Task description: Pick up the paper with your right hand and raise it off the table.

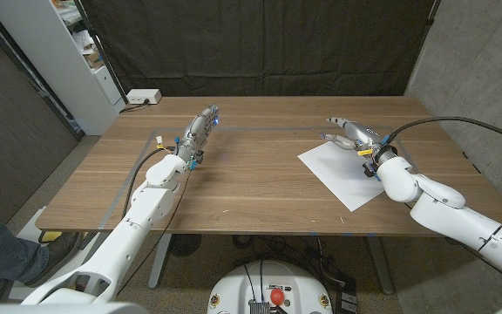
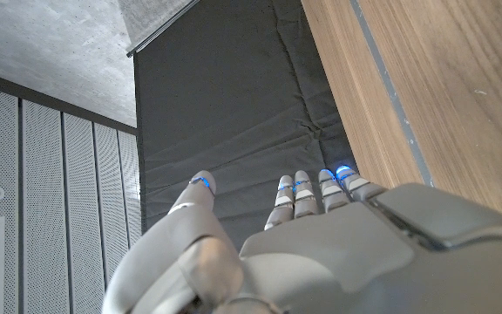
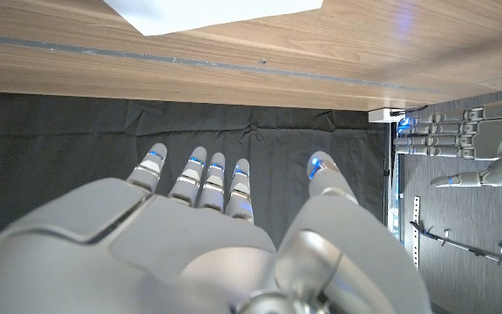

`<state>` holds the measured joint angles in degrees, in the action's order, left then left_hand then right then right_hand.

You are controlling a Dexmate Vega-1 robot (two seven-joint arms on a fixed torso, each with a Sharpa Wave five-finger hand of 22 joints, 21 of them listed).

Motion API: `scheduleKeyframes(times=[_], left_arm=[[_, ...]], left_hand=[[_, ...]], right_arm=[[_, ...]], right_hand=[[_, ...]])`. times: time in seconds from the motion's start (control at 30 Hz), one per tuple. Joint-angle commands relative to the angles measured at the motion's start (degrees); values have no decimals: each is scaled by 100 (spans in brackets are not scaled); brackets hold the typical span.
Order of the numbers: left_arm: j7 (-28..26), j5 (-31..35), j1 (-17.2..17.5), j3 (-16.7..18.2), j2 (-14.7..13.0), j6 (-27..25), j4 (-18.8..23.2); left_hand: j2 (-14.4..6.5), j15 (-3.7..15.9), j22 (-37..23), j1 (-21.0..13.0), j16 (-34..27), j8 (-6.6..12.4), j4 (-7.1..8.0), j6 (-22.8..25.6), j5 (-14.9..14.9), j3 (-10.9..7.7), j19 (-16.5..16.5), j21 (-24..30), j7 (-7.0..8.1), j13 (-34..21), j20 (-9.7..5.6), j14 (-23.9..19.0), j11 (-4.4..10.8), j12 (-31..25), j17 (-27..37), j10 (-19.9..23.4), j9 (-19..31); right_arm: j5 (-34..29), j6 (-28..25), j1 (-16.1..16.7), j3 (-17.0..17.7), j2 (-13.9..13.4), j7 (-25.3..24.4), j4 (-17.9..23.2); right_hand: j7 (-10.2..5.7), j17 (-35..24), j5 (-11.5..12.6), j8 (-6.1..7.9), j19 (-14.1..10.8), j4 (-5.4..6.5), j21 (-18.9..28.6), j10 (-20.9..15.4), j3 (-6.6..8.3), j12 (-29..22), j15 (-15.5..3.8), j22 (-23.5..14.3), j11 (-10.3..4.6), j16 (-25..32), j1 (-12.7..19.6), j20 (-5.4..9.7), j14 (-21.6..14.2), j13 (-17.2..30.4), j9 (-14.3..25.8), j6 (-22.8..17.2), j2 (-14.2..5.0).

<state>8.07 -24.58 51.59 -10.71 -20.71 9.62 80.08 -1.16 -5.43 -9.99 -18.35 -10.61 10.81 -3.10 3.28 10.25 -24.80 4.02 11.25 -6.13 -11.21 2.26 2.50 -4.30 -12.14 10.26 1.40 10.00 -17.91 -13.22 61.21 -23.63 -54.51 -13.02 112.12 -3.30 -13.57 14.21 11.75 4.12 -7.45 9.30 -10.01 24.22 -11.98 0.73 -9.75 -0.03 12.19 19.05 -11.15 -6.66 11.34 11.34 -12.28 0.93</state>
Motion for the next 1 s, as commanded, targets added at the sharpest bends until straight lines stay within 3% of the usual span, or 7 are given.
scheduleKeyframes(times=[0.03, 0.6, 1.0], left_arm=[[-45, 2, 58, 21, -25, -31, 92], [-81, 2, 71, 2, -18, -99, 138], [-77, -6, 102, 22, -40, -91, 187]], left_hand=[[-45, 0, -31, -1, -25, 13, -22, 60, -18, -12, 31, -1, -16, 4, 15, -51, 9, -17, 10, 43, 33], [-57, 3, -32, 10, -25, 15, -36, 82, -17, -10, 55, -6, -24, 3, 29, -60, 17, -19, 11, 53, 34], [-66, 7, -32, 18, -24, 15, -46, 94, -16, -8, 65, -6, -22, 2, 42, -61, 24, -15, 12, 49, 34]], right_arm=[[-204, -300, 0, -51, -176, 241, 191], [-538, -645, -152, -262, -360, 729, 324], [-948, -1012, -288, -510, -459, 1214, 476]], right_hand=[[-84, -9, 29, 16, 179, -14, 22, 11, 26, 34, 44, -14, -45, 41, -9, -32, 1, 34, 7, -18, 39], [-129, 10, 70, 4, 8, -103, 164, 189, 82, 82, 196, -20, 35, -53, 152, -67, 325, 44, 9, 11, 72], [-140, 28, 94, -71, -195, -139, 220, 475, 119, 133, 285, -21, 94, -97, 274, -85, 599, 51, 12, 237, 107]])
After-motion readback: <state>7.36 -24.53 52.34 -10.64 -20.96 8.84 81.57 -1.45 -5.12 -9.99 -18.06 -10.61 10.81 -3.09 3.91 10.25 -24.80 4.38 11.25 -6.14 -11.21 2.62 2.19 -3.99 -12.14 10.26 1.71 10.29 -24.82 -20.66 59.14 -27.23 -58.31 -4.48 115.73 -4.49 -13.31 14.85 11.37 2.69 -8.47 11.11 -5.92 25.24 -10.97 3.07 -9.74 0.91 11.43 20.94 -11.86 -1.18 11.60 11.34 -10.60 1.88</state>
